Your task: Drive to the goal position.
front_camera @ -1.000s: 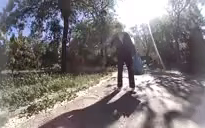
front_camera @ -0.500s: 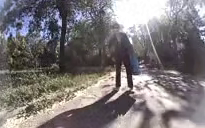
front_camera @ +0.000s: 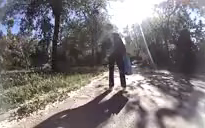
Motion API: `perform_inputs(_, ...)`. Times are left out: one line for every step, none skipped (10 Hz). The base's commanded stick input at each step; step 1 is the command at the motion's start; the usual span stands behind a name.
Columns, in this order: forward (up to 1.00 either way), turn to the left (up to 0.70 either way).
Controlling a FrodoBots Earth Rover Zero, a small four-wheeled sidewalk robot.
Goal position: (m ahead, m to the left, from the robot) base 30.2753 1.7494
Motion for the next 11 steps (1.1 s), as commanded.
perform_inputs(0.00,-1.00)
perform_inputs(0.00,-1.00)
perform_inputs(0.00,-1.00)
perform_inputs(0.00,-1.00)
perform_inputs(0.00,-1.00)
perform_inputs(0.00,-0.82)
perform_inputs(0.00,-0.24)
perform_inputs(0.00,0.00)
perform_inputs(0.00,0.00)
perform_inputs(0.00,0.00)
perform_inputs(0.00,0.00)
